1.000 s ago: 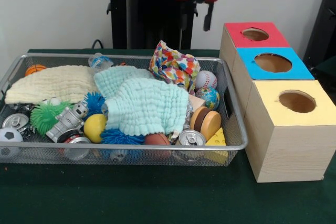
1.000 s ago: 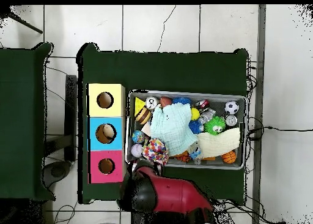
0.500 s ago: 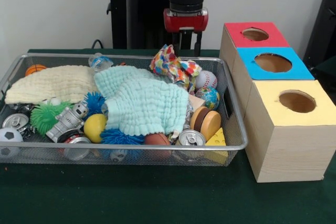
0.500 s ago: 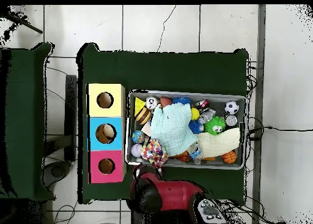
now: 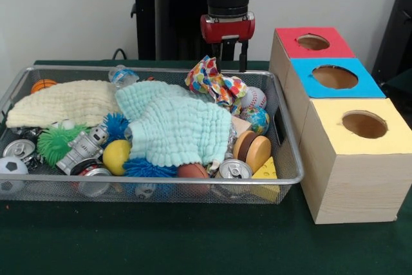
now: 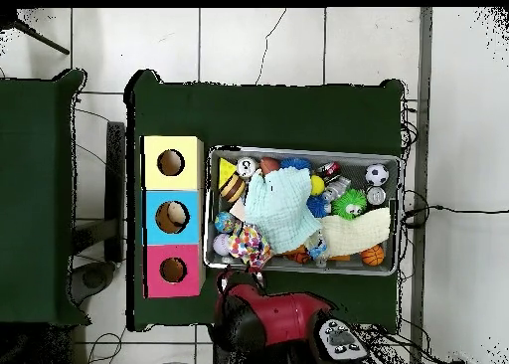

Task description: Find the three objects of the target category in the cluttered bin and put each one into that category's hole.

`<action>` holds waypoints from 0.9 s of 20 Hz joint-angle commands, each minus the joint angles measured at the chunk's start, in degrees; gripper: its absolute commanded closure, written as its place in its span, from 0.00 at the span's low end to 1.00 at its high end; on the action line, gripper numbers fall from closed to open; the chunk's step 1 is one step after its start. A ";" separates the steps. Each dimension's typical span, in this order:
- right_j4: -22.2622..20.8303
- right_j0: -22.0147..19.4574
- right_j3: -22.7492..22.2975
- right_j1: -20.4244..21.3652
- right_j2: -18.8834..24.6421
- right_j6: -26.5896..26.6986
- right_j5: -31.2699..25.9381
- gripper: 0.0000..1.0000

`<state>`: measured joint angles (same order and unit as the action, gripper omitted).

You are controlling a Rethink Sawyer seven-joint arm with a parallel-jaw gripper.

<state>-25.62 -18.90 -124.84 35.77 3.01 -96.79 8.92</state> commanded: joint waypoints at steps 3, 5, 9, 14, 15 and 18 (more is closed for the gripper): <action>-4.82 -2.67 12.30 -12.59 -0.61 -2.37 -1.24 0.00; -3.61 -1.20 12.68 -12.82 -1.87 -3.57 -0.70 0.00; -0.51 1.92 16.04 -14.18 -6.05 -4.25 -1.52 0.00; -0.96 -3.78 14.29 -9.47 -0.10 -4.73 -3.04 0.00; -1.39 -6.25 13.02 -7.78 3.18 -5.18 -3.23 0.00; -0.45 -10.15 11.79 -5.04 8.01 -5.70 -5.39 0.00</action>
<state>-27.97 -22.04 -125.27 35.34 5.13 -96.78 10.36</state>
